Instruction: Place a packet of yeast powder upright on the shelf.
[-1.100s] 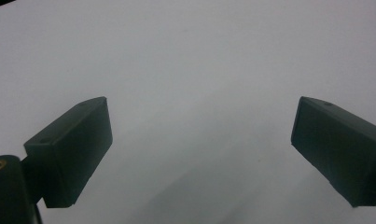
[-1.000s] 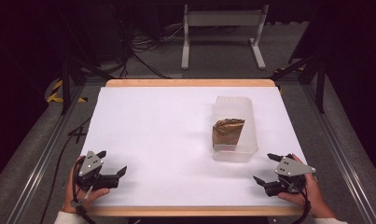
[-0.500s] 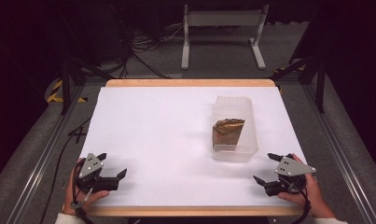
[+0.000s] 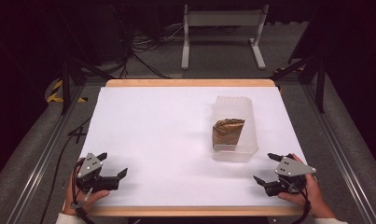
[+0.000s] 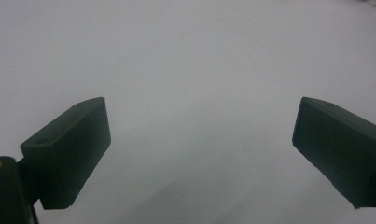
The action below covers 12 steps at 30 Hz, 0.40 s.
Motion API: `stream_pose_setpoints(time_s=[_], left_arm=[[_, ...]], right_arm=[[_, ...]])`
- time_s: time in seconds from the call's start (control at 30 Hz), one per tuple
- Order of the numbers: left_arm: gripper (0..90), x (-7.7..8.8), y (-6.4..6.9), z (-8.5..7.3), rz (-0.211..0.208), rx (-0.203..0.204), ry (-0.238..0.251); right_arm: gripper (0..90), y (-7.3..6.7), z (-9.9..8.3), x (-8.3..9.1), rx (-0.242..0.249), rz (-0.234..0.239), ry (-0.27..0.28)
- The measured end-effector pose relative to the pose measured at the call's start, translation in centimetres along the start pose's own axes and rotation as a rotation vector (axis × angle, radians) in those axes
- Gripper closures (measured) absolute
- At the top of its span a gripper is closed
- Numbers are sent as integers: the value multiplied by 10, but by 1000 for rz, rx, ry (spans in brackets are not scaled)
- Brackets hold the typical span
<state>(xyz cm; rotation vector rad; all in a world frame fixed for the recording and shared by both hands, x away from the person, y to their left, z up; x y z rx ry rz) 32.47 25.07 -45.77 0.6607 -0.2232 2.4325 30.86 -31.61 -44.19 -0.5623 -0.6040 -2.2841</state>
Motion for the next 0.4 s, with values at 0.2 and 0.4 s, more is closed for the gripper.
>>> stream_pose_setpoints(time_s=[0.2,0.4], left_arm=[[49,0,0,1,4,-5,-2],[49,-1,1,1,2,5,-2]], right_arm=[[90,1,0,1,-3,0,5],[89,1,0,1,-10,2,6]])
Point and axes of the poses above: each handheld gripper's, and its own axes: x roughly backward along the jaws, z roughly out of its top, y roughly to its right, the point moved 2 cm from there along -x, roughly forward along the jaws, and after that the axes turned 1 degree about y, right-handed, at the moved point
